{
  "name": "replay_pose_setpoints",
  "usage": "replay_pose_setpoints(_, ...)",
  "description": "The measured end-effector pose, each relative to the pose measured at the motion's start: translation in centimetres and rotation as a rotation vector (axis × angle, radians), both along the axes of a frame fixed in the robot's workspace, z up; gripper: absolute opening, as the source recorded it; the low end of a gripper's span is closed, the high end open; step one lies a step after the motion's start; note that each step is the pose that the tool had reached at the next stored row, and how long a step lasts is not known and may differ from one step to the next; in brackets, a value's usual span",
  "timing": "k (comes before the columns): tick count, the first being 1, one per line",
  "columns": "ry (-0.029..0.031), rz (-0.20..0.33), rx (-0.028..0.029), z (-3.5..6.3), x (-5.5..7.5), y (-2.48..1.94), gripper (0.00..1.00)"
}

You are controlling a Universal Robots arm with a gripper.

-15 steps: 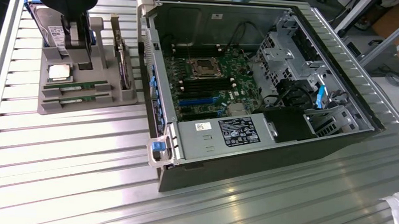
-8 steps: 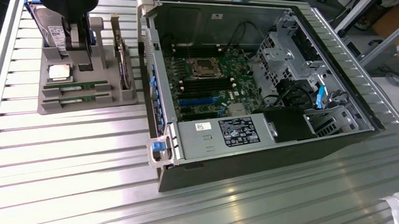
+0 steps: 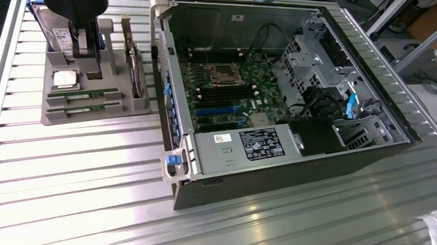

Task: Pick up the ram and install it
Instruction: 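Pick up the ram and move it above insertion slot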

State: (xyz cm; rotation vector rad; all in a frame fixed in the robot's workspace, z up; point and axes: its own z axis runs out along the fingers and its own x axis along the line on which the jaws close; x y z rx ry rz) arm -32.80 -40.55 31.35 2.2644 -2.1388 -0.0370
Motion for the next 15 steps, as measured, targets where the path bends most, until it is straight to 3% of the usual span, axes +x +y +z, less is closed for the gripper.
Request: replay_pose_setpoints(15,0.0001,0.000,-0.0001,-1.11,0.0,-0.01,0.48)
